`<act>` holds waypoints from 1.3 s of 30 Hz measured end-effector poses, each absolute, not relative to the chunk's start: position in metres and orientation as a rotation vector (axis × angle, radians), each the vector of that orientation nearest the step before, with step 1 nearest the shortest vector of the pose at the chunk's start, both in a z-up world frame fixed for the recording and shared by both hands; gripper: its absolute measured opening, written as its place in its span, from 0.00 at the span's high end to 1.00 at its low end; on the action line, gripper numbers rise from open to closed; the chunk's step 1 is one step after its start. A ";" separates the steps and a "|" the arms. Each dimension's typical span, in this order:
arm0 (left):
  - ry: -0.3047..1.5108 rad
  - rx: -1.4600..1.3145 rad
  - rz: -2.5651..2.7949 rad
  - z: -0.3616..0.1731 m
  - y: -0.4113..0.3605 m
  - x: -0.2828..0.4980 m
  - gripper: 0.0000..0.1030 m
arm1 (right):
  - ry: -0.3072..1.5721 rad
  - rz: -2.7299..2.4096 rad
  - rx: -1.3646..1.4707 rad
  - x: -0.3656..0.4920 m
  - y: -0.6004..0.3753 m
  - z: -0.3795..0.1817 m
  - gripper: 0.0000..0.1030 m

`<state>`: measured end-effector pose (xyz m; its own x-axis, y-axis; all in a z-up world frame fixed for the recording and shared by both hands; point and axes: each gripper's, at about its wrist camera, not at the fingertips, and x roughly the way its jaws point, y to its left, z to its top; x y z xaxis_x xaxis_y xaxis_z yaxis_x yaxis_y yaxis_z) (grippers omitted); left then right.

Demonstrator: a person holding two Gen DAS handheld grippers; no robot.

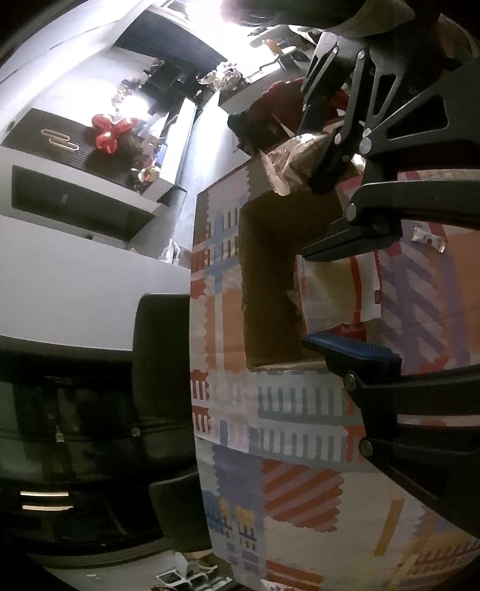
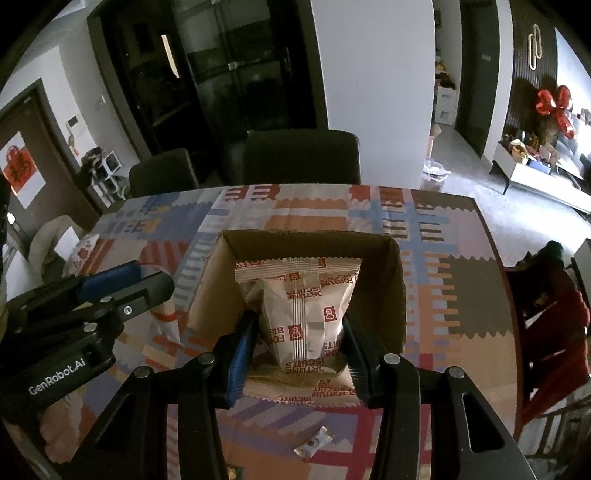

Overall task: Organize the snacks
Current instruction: 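Open both grippers to drop the packet and cookie bag into the box, then withdraw both grippers from the box toward the remaining snacks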

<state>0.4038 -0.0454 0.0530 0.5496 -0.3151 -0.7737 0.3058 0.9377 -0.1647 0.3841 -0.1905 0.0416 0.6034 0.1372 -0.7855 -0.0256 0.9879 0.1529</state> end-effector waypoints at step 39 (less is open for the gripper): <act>0.947 0.025 -0.309 0.019 -0.031 0.364 0.45 | 0.981 0.107 0.111 0.360 -0.176 0.000 0.41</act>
